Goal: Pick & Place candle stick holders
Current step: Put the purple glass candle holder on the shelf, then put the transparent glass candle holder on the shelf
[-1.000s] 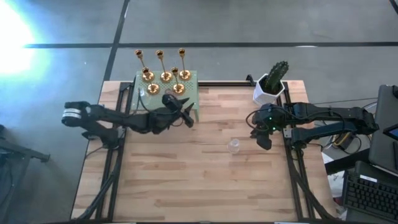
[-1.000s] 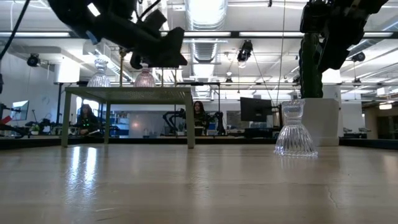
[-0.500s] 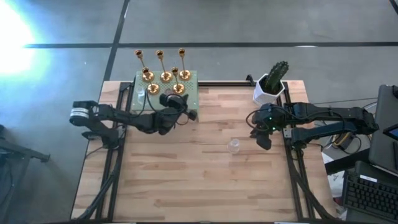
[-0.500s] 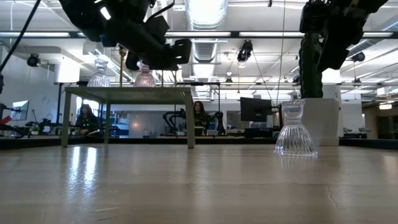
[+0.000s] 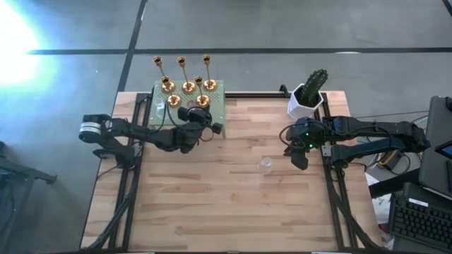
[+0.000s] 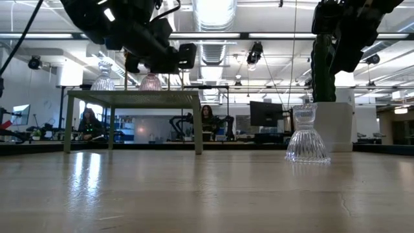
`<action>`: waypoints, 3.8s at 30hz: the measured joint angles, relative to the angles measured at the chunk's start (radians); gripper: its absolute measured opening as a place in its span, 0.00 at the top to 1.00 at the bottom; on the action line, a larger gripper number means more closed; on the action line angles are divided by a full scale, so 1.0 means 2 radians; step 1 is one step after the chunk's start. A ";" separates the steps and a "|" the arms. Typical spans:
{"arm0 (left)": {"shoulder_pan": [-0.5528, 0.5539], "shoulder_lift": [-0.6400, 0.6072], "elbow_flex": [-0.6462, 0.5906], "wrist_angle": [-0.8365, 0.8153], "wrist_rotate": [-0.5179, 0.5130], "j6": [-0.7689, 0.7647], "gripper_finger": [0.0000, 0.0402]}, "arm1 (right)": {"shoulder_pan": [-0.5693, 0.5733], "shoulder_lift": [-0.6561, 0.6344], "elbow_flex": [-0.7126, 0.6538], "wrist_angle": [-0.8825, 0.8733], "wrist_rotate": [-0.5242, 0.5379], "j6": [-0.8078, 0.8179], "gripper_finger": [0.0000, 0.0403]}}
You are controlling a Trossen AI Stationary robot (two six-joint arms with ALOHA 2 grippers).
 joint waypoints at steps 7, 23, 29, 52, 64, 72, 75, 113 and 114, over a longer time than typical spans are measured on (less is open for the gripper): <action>0.002 0.000 -0.001 -0.016 -0.007 -0.011 1.00 | 0.000 0.000 0.000 0.000 0.000 0.000 0.80; 0.005 -0.001 -0.001 -0.039 -0.063 -0.014 1.00 | 0.000 0.000 0.000 0.000 -0.001 0.000 0.81; 0.005 -0.001 -0.001 -0.052 -0.080 -0.022 1.00 | 0.000 0.000 0.000 0.000 -0.001 0.000 0.81; 0.008 -0.007 -0.001 -0.074 -0.115 -0.024 1.00 | 0.000 0.000 0.000 0.000 -0.001 0.000 0.81; 0.000 -0.054 0.000 -0.058 0.009 0.033 1.00 | 0.000 0.000 0.000 0.001 -0.001 -0.002 0.84; -0.018 -0.126 0.001 -0.027 0.229 0.110 1.00 | 0.000 0.000 0.000 0.047 0.000 -0.001 0.83; -0.024 -0.160 -0.010 -0.028 0.343 0.111 0.99 | 0.000 0.007 0.001 0.057 -0.001 0.000 0.83; -0.043 -0.320 -0.068 -0.086 0.632 0.022 0.55 | -0.002 0.262 0.124 -0.032 0.004 -0.066 0.51; -0.043 -0.320 -0.068 -0.088 0.632 0.021 0.55 | -0.002 0.262 0.124 -0.027 0.003 -0.065 0.51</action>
